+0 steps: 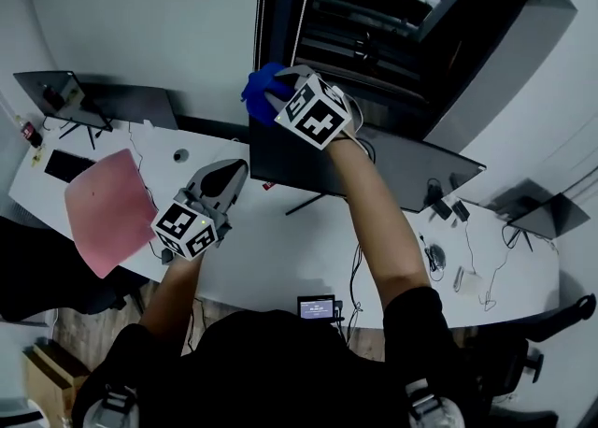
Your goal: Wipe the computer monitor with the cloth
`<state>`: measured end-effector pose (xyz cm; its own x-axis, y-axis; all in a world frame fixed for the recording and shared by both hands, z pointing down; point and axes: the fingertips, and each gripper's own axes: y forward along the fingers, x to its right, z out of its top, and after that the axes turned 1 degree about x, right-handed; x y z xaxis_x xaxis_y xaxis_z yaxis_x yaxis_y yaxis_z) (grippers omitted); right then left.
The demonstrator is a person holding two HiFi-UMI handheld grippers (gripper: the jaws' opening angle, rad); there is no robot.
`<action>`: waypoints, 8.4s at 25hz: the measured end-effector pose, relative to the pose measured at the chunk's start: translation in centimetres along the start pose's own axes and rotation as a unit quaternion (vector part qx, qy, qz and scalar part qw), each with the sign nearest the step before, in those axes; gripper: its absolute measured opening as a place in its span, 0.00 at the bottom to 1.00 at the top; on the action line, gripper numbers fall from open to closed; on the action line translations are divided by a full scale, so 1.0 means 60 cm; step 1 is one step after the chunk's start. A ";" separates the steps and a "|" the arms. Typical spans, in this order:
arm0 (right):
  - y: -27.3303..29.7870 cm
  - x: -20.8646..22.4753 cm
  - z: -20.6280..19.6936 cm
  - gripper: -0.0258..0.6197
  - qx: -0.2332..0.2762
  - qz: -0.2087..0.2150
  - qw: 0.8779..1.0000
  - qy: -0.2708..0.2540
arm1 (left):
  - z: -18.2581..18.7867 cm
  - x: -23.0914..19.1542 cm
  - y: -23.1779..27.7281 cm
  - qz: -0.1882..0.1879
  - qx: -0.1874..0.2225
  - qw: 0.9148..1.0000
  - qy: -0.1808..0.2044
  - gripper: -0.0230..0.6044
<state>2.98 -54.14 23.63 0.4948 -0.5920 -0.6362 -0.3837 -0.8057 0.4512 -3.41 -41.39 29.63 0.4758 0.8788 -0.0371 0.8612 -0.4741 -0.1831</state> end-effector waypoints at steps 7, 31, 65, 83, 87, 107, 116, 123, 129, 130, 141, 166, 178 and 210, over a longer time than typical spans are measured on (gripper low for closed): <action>-0.040 0.008 -0.043 0.19 -0.001 -0.031 0.999 0.012 | -0.020 0.019 0.038 -0.028 -0.002 0.999 -0.015 0.03; -0.272 0.081 -0.291 0.19 -0.014 -0.082 0.994 0.067 | -0.068 0.249 0.201 -0.074 -0.030 0.997 -0.018 0.03; -0.533 0.156 -0.568 0.19 -0.020 -0.149 0.979 0.135 | -0.141 0.450 0.352 -0.105 -0.046 0.993 -0.033 0.03; -0.627 0.179 -0.665 0.19 0.037 -0.202 0.958 0.200 | -0.164 0.470 0.379 -0.092 -0.063 0.993 -0.032 0.03; -0.644 0.181 -0.684 0.19 0.067 -0.221 0.944 0.237 | -0.171 0.465 0.376 -0.087 -0.069 0.993 -0.036 0.03; -0.607 0.095 -0.819 0.18 0.204 -0.214 0.824 0.484 | -0.210 0.454 0.354 -0.076 -0.096 0.991 -0.050 0.03; -0.571 0.042 -0.871 0.18 0.179 -0.206 0.819 0.504 | -0.230 0.437 0.333 -0.053 -0.104 0.992 -0.058 0.03; -0.538 -0.004 -0.912 0.18 0.154 -0.206 0.818 0.515 | -0.253 0.424 0.307 -0.031 -0.113 0.991 -0.072 0.03; -0.512 -0.035 -0.942 0.18 0.141 -0.202 0.813 0.527 | -0.273 0.418 0.285 -0.017 -0.123 0.989 -0.078 0.03; -0.508 -0.040 -0.947 0.18 0.138 -0.201 0.812 0.530 | -0.275 0.417 0.283 -0.016 -0.123 0.989 -0.078 0.03; -0.452 -0.118 -1.009 0.18 0.103 -0.182 0.792 0.573 | -0.288 0.407 0.257 0.004 -0.126 0.990 -0.070 0.03; -0.368 -0.240 -1.120 0.18 0.231 -0.216 0.405 0.858 | -0.296 0.383 0.194 0.037 -0.138 0.986 -0.084 0.03; -0.288 -0.254 -1.022 0.18 0.220 -0.190 0.410 0.865 | -0.284 0.314 0.121 0.058 -0.134 0.985 -0.096 0.03; -0.064 -0.315 -0.791 0.18 0.157 -0.127 0.500 0.842 | -0.239 0.104 -0.076 0.111 -0.092 0.983 -0.110 0.03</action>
<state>32.14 -40.85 63.63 0.4126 0.1372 0.9005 -0.1148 -0.9729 0.2008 -1.83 -34.56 44.32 0.6228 0.7336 -0.2719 0.7679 -0.6396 0.0333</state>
